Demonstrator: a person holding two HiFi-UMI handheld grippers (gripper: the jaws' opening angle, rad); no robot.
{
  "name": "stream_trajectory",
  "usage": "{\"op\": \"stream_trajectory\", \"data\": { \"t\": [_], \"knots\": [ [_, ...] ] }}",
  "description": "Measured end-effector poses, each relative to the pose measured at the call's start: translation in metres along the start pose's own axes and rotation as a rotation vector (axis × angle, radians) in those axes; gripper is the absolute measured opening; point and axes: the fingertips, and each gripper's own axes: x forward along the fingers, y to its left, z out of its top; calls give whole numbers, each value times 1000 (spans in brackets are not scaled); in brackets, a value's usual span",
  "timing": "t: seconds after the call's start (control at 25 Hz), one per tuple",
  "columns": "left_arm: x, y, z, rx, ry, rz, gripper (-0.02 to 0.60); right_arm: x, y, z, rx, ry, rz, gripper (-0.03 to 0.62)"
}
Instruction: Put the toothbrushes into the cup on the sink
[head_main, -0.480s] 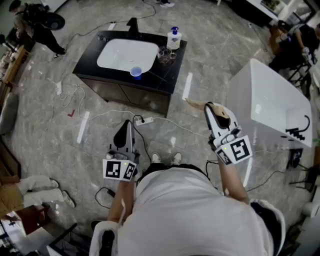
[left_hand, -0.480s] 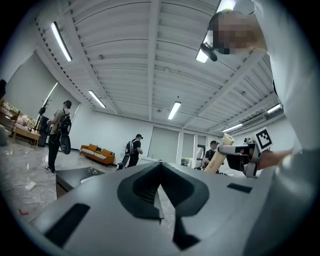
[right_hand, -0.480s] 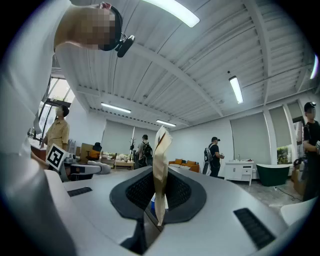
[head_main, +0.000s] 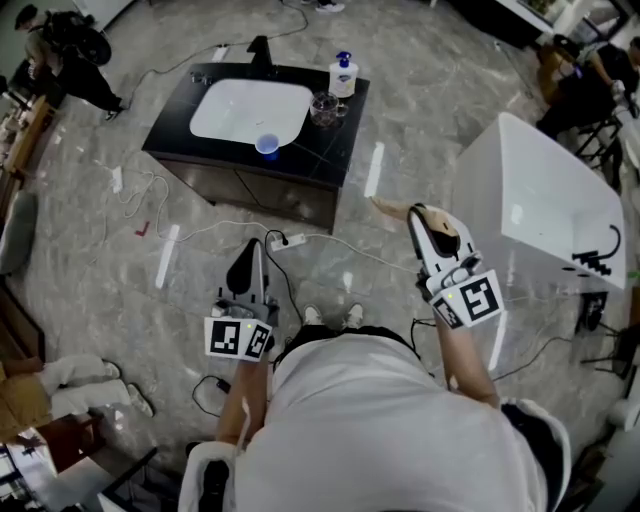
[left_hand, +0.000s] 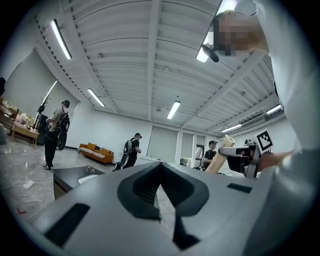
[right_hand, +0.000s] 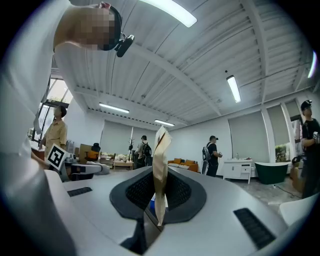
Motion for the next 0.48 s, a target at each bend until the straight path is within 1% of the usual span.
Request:
{"op": "stream_trajectory", "data": {
  "t": [0.24, 0.48],
  "knots": [
    [10, -10, -4, 0, 2, 9, 3, -8, -13, 7, -38, -29, 4, 54],
    [19, -28, 0, 26, -6, 26, 3, -18, -33, 5, -23, -41, 23, 54]
  ]
}}
